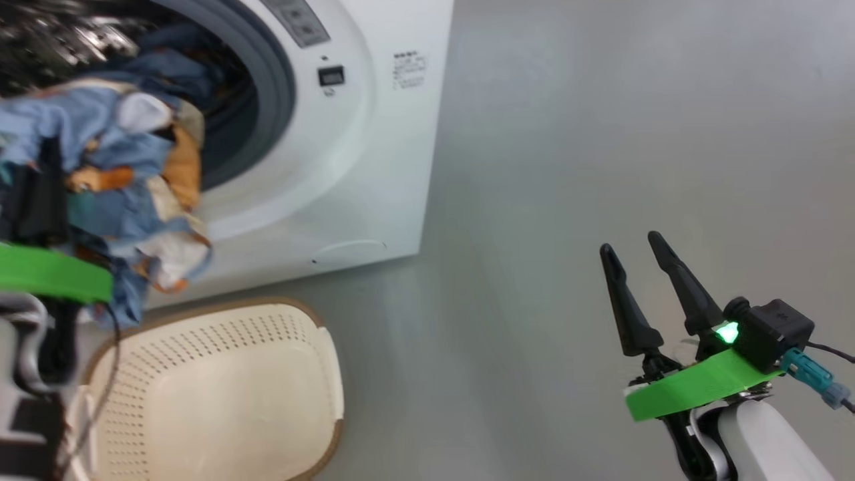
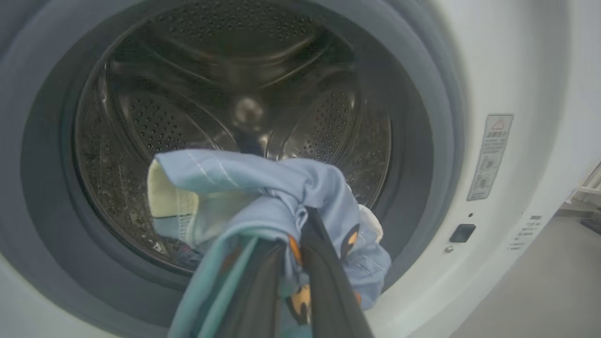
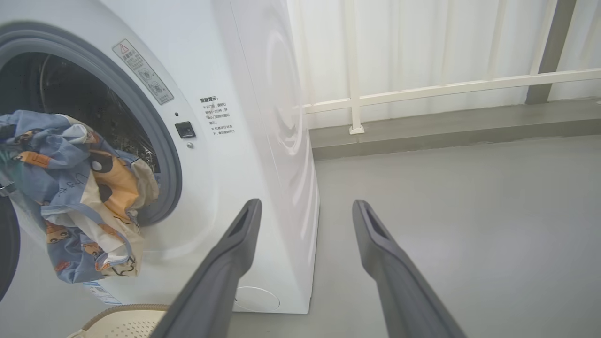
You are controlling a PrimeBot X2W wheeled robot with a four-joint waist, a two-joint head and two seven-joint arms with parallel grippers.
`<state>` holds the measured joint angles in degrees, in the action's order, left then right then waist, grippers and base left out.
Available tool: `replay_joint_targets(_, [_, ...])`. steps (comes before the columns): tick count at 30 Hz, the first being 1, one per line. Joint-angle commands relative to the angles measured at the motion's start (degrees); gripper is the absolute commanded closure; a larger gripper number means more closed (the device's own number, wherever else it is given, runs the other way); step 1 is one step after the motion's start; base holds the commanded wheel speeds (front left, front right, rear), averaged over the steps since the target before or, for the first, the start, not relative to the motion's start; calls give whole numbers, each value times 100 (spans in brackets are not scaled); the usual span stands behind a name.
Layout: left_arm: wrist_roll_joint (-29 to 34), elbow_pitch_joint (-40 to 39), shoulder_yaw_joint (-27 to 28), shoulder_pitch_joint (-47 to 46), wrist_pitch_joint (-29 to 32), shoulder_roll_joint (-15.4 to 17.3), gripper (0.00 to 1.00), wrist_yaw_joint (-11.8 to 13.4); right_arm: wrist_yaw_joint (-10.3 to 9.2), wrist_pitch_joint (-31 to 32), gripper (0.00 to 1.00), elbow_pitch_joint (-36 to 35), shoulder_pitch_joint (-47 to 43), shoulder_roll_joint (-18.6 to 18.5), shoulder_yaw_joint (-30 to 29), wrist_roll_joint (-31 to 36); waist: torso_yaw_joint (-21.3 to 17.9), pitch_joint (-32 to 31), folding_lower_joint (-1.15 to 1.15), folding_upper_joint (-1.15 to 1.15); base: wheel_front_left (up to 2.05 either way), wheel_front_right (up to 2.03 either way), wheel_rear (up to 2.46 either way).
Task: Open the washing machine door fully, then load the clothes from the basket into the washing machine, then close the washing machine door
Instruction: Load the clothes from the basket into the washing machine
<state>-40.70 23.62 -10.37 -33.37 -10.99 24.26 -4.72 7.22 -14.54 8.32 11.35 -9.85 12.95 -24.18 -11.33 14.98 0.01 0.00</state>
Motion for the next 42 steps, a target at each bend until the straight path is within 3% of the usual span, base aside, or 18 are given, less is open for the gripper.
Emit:
replay_joint_targets(1, [30,76,194,-391,20,328,100,-55,26,-46,0,-185,152,16,102,106,-348,468,-1,0,0,0,0])
replay_joint_targets(11, [209,1637,-56,-2006,41,769,100,-232,26,-46,0,-473,225,467,21,383,-789,1476,-1,0,0,0,0])
replay_joint_targets(22, [505,2769,-534,-3732,-57,1252,100,-274,26,-46,0,-678,278,670,95,533,-1231,2214,-1,0,0,0,0])
replay_joint_targets(29, [862,2693,-520,-4571,-389,1449,100,-275,26,-46,0,-802,185,693,73,536,-1416,2458,-1,0,0,0,0])
replay_joint_targets(36, [1289,1429,486,-4646,-398,1386,100,-57,26,-46,0,-904,208,696,95,442,-1439,2598,-1,0,0,0,0])
replay_joint_targets(37, [1365,1367,601,-4534,-399,1338,87,-63,26,-46,0,-899,218,696,103,437,-1431,2592,-1,0,0,0,0])
replay_joint_targets(38, [1419,1408,669,-4428,-399,1284,56,-72,26,-46,0,-885,223,696,111,435,-1419,2573,-1,0,0,0,0])
replay_joint_targets(39, [1463,1508,698,-4342,-399,1232,2,-84,26,-46,0,-867,226,696,120,436,-1405,2551,-1,0,0,0,0])
replay_joint_targets(42, [1531,2020,643,-4190,-399,1104,0,-124,26,-46,0,-817,240,696,151,438,-1361,2477,-1,0,0,0,0])
